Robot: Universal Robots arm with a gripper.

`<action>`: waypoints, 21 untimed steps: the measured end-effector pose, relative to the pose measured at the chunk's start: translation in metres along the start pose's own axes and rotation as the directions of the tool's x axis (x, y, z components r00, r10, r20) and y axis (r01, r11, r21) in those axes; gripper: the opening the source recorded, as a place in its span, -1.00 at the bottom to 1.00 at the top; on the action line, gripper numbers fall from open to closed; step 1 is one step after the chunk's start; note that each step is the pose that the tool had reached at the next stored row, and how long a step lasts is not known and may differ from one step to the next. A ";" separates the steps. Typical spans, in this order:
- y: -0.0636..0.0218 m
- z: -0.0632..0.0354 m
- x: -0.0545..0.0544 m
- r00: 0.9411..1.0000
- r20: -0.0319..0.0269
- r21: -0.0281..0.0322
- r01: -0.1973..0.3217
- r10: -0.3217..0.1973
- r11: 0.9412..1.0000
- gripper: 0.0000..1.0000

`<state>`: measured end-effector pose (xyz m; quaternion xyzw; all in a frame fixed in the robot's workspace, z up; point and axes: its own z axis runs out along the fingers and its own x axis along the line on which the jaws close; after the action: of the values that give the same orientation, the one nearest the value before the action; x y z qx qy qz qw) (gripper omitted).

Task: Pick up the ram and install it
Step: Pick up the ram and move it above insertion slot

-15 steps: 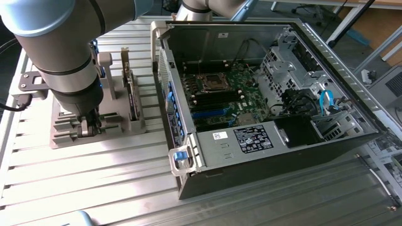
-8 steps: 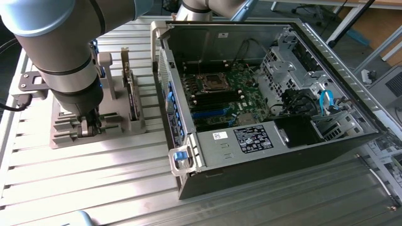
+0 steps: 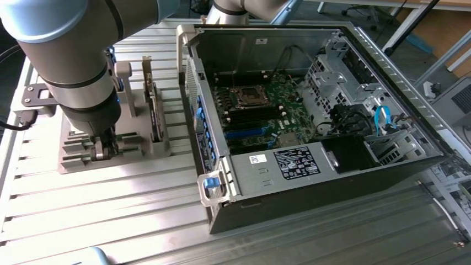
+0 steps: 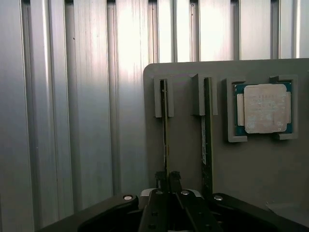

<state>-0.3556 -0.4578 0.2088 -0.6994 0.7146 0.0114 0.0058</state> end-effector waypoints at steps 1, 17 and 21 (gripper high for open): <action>0.0000 0.0000 0.000 1.000 0.000 0.000 0.000 0.000 1.000 -0.76; 0.0000 0.0000 0.000 1.000 0.000 0.000 0.016 -0.016 1.000 -0.76; 0.0000 0.0000 0.000 1.000 0.000 -0.001 0.030 -0.030 1.000 -0.76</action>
<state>-0.3556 -0.4578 0.2088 -0.7100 0.7041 0.0115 0.0056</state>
